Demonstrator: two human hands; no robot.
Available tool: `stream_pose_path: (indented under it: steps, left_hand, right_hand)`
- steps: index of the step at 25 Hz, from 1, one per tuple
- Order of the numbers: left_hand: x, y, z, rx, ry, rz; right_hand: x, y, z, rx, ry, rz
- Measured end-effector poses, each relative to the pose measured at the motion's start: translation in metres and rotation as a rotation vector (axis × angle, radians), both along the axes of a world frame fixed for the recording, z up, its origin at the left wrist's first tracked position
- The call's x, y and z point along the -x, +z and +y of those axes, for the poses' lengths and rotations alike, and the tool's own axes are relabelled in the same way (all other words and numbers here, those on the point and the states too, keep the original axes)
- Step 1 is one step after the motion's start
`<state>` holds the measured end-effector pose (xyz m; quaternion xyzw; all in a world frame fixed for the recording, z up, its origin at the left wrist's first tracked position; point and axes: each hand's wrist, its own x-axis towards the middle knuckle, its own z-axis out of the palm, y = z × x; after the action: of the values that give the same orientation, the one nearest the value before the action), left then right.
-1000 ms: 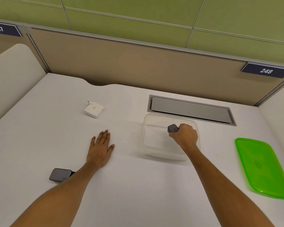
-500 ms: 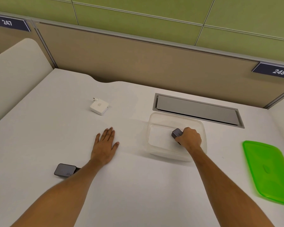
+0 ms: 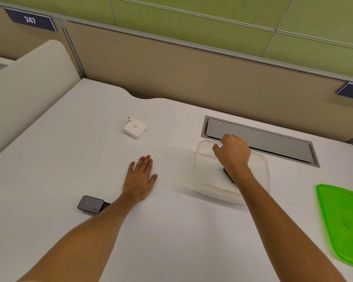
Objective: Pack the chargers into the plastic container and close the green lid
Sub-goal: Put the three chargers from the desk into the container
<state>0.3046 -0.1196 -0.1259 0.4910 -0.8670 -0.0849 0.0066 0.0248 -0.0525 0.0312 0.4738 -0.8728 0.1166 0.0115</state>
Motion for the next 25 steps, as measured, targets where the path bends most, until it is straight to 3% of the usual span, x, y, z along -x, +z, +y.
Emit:
stream_pose_path:
  steps: [12, 18, 25]
  left_hand:
    - [0.002, -0.004, -0.002, 0.0, 0.009, 0.014]
    - [0.002, 0.0, -0.002, -0.011, 0.019, 0.032]
    - [0.003, -0.001, -0.003, -0.015, 0.02, 0.026]
  right_hand:
    - [-0.099, -0.047, -0.103, -0.154, 0.471, -0.043]
    - [-0.129, -0.072, -0.152, -0.234, 0.572, -0.057]
    - [-0.157, -0.092, -0.19, -0.197, 0.538, -0.117]
